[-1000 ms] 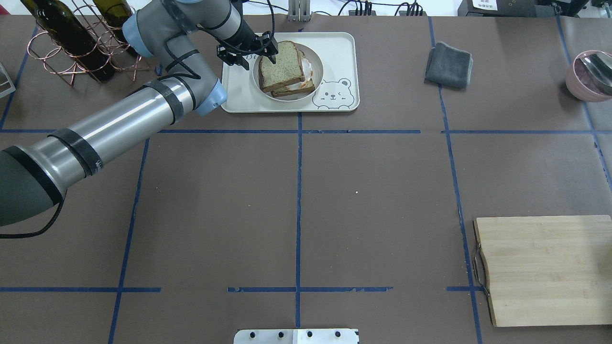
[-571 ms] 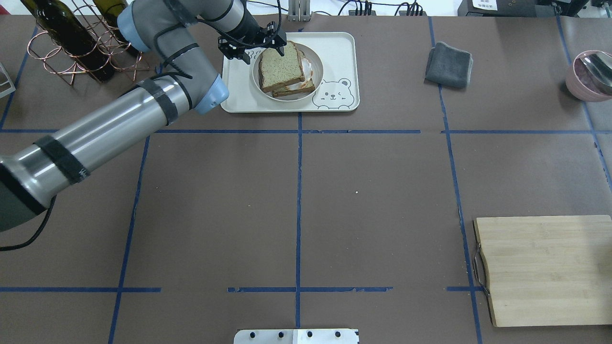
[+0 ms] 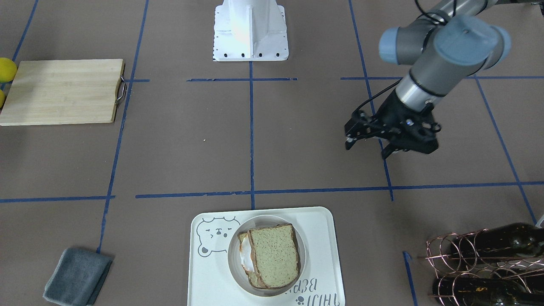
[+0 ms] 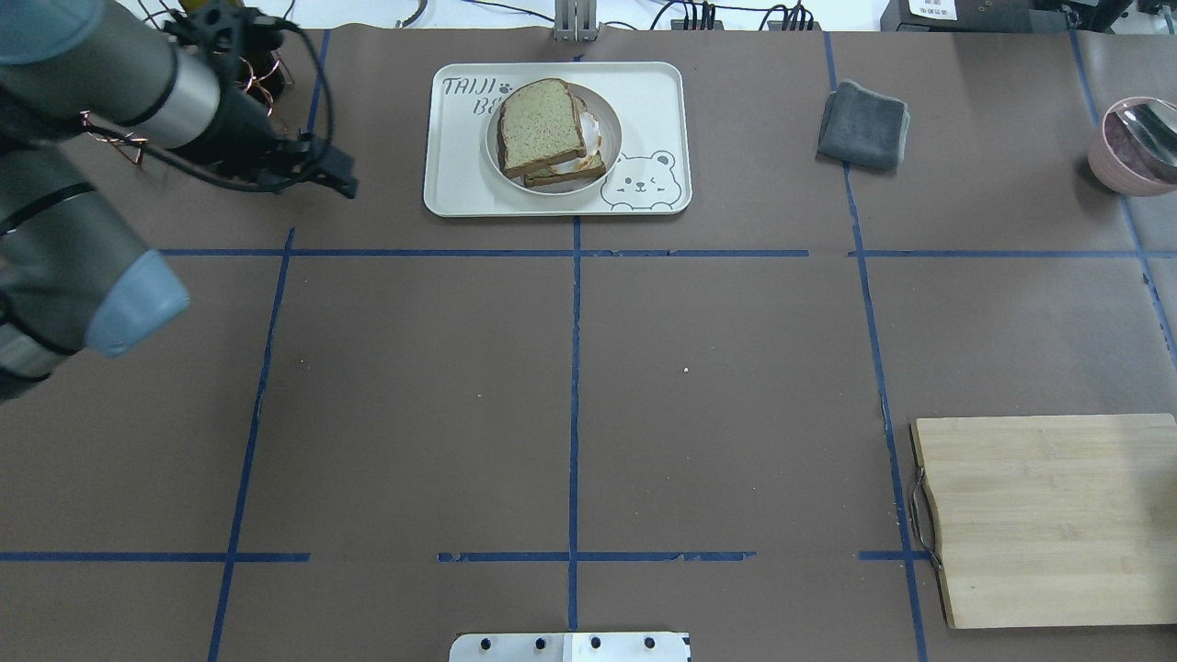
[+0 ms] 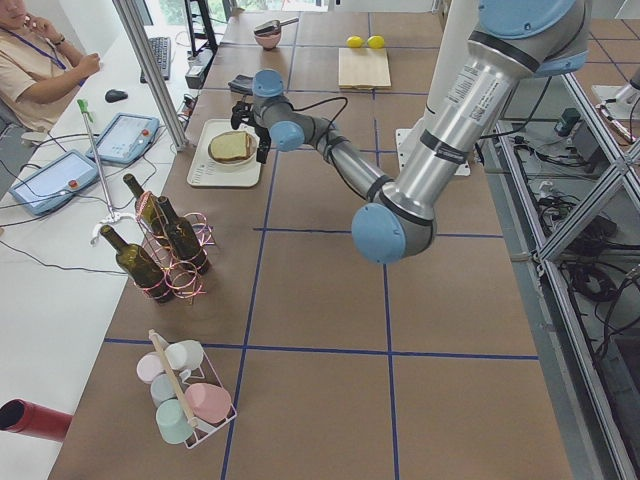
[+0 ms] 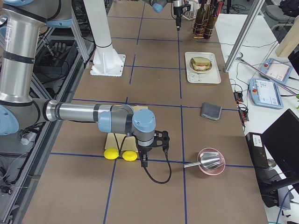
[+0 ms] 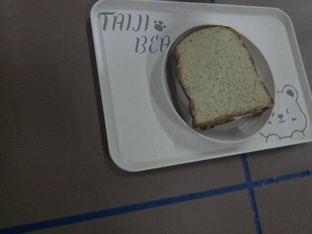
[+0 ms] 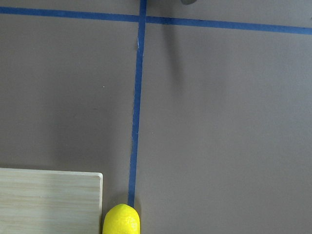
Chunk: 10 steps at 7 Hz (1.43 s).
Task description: Make sandwich and place on tray
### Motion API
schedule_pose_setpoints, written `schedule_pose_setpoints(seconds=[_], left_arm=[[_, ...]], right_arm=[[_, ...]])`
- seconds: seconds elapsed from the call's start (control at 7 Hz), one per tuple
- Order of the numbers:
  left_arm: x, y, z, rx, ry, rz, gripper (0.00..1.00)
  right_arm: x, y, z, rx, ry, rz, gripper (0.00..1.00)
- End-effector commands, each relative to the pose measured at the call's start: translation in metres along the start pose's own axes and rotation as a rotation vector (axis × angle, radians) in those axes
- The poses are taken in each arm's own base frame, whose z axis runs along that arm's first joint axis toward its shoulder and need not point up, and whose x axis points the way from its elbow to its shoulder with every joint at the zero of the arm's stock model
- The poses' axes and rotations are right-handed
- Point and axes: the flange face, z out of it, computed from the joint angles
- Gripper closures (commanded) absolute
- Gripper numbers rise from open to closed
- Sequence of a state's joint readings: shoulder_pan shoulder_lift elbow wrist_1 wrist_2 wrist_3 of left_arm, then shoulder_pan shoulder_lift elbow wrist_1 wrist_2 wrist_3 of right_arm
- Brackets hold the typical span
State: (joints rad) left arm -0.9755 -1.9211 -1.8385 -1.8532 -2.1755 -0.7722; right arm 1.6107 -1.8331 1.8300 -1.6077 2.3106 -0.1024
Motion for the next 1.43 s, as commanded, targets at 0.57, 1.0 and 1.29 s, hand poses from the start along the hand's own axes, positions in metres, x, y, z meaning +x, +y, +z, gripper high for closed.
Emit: schedule_pose_setpoints(seconds=[0.57,1.0,1.29], left_arm=[[-0.381,0.125,-0.108,-0.229,-0.262,-0.081,0.0],[-0.391,0.139,-0.116,-0.228,-0.262,-0.115,0.0],[-0.401,0.146,-0.117,-0.234,-0.26,-0.154,0.0]], right_arm=[[0.002,0.003,0.003,-0.007,0.0,0.009,0.0],[0.002,0.003,0.003,-0.007,0.0,0.009,0.0],[0.002,0.003,0.002,-0.006,0.0,0.006,0.0]])
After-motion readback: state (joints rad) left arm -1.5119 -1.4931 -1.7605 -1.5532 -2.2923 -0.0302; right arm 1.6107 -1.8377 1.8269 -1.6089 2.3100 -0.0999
